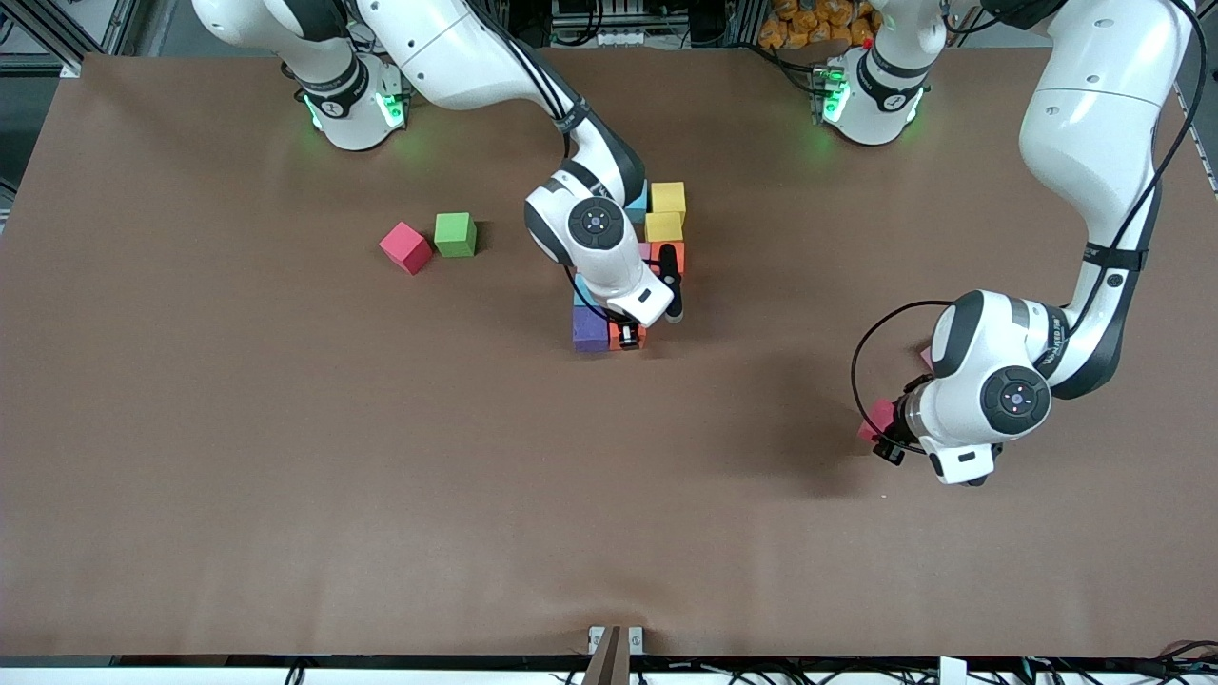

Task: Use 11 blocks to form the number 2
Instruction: 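Place the orange cube beside purple with the right gripper while left holds pink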

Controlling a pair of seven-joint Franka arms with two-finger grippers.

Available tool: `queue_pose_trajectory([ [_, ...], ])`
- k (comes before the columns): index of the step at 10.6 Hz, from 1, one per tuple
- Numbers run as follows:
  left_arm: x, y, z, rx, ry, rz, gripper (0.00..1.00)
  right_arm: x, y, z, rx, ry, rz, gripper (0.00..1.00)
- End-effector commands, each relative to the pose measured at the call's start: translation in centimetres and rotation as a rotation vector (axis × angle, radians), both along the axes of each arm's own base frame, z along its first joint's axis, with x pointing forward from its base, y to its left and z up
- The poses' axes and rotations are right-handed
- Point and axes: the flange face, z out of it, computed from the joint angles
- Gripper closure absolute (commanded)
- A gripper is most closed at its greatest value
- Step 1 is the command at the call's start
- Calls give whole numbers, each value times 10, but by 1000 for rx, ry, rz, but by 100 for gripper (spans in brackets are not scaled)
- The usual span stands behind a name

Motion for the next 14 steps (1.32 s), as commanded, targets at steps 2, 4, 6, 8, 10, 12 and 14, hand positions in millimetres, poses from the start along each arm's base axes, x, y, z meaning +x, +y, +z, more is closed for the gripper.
queue_pose_trajectory([
  [2,4,-2,10,11,-26,-1,70,-1,-3,-2,18,-3,15,52],
  [4,4,-2,7,11,-22,-2,70,-1,-3,-2,18,-3,15,47],
  [6,2,-10,7,10,-21,-10,70,-1,-3,-3,15,1,12,30],
  [8,2,-10,7,11,-22,-11,70,-3,-2,-4,12,8,6,8],
  [10,2,-14,8,10,-23,-16,70,-4,-1,-3,11,10,5,0],
  [12,2,-15,10,11,-26,-18,70,-3,-2,-2,13,9,3,0],
  [14,2,-18,14,7,-31,-21,70,-6,-4,-2,13,12,-1,0],
])
